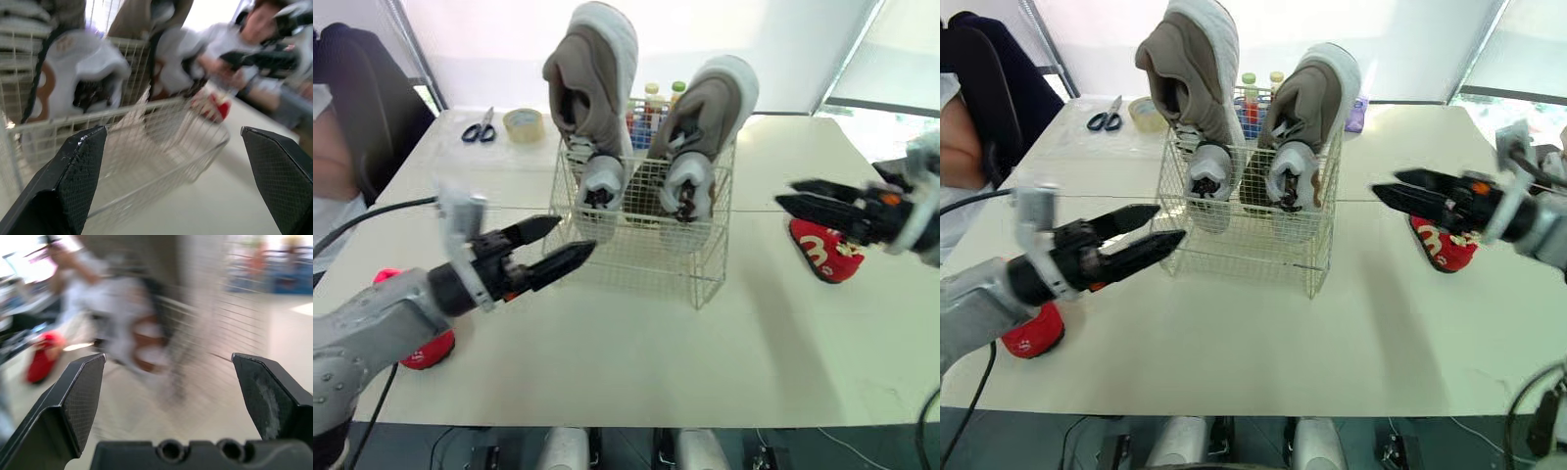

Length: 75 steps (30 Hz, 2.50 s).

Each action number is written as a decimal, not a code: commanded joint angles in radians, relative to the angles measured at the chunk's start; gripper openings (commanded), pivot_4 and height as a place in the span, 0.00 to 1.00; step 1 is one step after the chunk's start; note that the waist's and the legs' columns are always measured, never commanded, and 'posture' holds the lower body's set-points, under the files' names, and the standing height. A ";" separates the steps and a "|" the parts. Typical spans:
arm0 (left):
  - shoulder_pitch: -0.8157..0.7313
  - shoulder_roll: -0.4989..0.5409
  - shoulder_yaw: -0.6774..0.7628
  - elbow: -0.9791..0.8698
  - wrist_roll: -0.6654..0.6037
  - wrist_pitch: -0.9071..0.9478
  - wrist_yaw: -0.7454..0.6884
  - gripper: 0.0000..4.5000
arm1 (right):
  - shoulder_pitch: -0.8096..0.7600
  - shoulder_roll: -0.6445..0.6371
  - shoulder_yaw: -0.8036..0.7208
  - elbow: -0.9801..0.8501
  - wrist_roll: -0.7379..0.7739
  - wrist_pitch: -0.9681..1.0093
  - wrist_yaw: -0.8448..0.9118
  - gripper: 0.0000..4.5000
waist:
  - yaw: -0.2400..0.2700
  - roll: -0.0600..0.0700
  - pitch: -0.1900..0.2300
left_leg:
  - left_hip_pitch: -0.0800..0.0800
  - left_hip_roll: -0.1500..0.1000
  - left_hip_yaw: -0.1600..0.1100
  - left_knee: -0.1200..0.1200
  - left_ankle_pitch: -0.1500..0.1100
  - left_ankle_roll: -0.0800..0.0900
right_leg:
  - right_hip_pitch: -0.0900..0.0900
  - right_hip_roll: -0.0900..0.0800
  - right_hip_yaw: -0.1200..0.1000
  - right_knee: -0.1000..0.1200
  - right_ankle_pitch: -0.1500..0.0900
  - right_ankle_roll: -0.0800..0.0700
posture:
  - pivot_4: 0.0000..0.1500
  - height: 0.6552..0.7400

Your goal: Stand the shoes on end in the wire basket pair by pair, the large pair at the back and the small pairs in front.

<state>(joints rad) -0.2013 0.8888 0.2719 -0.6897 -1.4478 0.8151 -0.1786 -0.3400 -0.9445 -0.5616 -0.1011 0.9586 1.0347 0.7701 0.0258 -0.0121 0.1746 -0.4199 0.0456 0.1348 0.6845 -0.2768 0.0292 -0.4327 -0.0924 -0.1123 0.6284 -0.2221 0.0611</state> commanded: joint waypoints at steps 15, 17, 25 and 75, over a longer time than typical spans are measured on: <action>-0.069 -0.152 -0.313 -0.078 0.145 -0.006 -0.315 1.00 | 0.433 0.372 -0.130 -0.345 -0.331 -0.295 -0.458 1.00 | -0.019 0.008 0.000 | 0.006 0.002 0.002 -0.002 0.001 -0.003 | 0.002 0.005 0.006 0.000 -0.003 -0.003 | 1.00 1.00; -0.053 -0.141 -0.311 -0.095 0.155 -0.002 -0.326 1.00 | 0.419 0.403 -0.087 -0.285 -0.377 -0.348 -0.470 1.00 | -0.021 0.008 -0.001 | 0.007 0.003 0.002 -0.002 0.001 -0.003 | 0.002 0.005 0.006 0.000 -0.004 -0.004 | 1.00 1.00; -0.021 -0.119 -0.258 -0.101 0.112 -0.005 -0.288 1.00 | 0.349 0.485 -0.003 -0.056 -0.485 -0.534 -0.491 1.00 | -0.016 0.009 0.000 | 0.007 0.003 0.002 -0.003 0.001 -0.003 | 0.002 0.005 0.007 0.000 -0.004 -0.006 | 1.00 1.00; -0.521 -0.203 0.109 0.406 -0.524 0.122 -0.050 1.00 | -0.720 0.142 0.431 0.064 -0.180 -0.506 0.427 0.44 | -0.013 0.003 0.017 | 0.008 0.000 0.002 -0.015 0.009 -0.016 | -0.002 0.004 0.008 0.000 -0.004 -0.003 | 1.00 1.00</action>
<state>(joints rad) -0.7177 0.6813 0.3485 -0.2370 -1.9532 0.9502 -0.2513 -1.0294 -0.7972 -0.1097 -0.0102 0.7774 0.5513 1.1806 0.0129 -0.0093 0.1918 -0.4117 0.0459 0.1369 0.6694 -0.2675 0.0134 -0.4343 -0.0887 -0.1049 0.6289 -0.2257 0.0580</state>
